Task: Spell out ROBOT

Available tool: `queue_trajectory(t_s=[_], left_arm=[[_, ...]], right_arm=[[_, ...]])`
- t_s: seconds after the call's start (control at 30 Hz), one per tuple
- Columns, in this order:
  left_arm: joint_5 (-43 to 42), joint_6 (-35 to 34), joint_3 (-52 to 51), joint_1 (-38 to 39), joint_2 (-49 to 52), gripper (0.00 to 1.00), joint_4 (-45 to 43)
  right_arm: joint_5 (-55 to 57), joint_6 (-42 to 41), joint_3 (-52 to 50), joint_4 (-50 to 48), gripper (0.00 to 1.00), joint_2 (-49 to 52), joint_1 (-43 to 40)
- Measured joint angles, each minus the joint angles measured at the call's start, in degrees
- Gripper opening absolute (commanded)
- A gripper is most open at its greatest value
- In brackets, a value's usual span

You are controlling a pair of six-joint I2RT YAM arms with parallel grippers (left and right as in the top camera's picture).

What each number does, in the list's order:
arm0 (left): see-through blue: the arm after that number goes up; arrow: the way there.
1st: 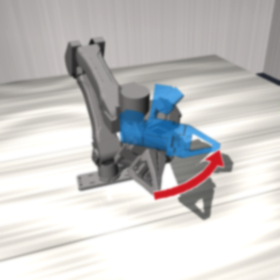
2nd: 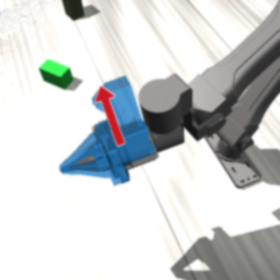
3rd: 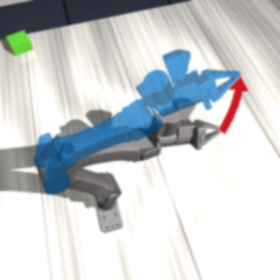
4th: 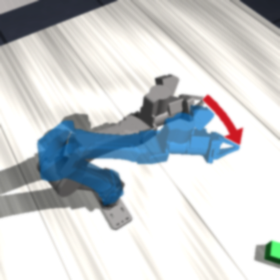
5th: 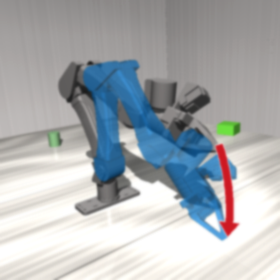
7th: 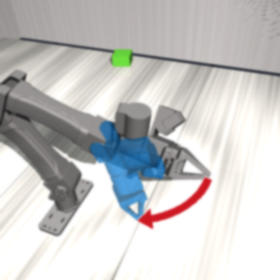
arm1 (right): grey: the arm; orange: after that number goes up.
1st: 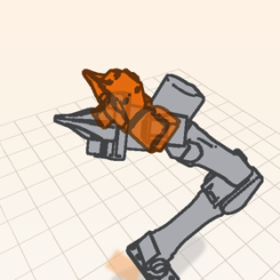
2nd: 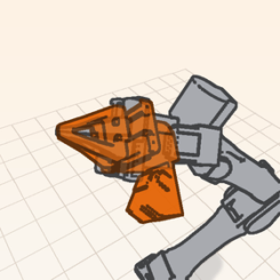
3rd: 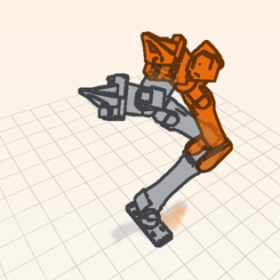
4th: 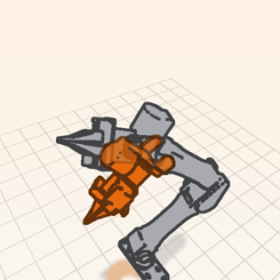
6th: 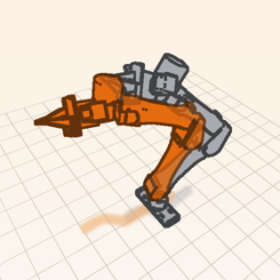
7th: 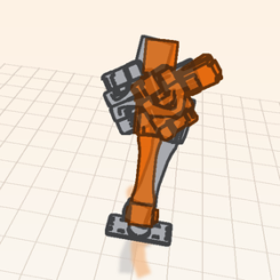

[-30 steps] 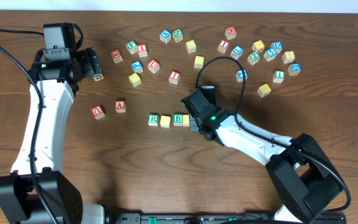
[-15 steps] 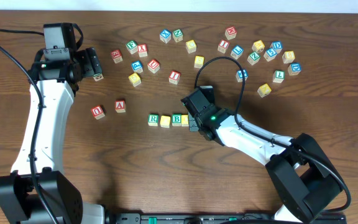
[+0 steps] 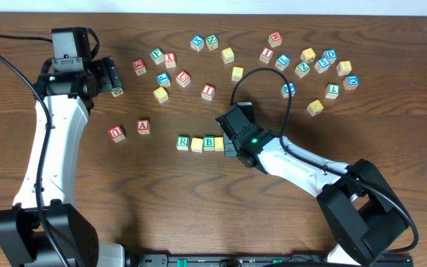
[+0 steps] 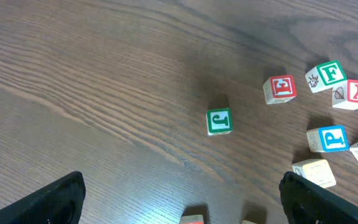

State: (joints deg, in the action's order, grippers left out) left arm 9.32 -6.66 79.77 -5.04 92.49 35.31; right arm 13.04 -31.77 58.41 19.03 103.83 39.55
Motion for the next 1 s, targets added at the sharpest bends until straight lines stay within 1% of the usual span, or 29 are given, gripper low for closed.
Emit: queue_trajectory(t_s=[0.8,1.0], left_arm=[[0.0,0.0,0.0,0.0,0.0,0.98,0.0],[0.0,0.0,0.0,0.0,0.0,0.98,0.0]], right_arm=[[-1.3,0.6,0.0,-0.4,0.01,0.0,0.0],[0.5,0.6,0.0,1.3,0.01,0.0,0.0]])
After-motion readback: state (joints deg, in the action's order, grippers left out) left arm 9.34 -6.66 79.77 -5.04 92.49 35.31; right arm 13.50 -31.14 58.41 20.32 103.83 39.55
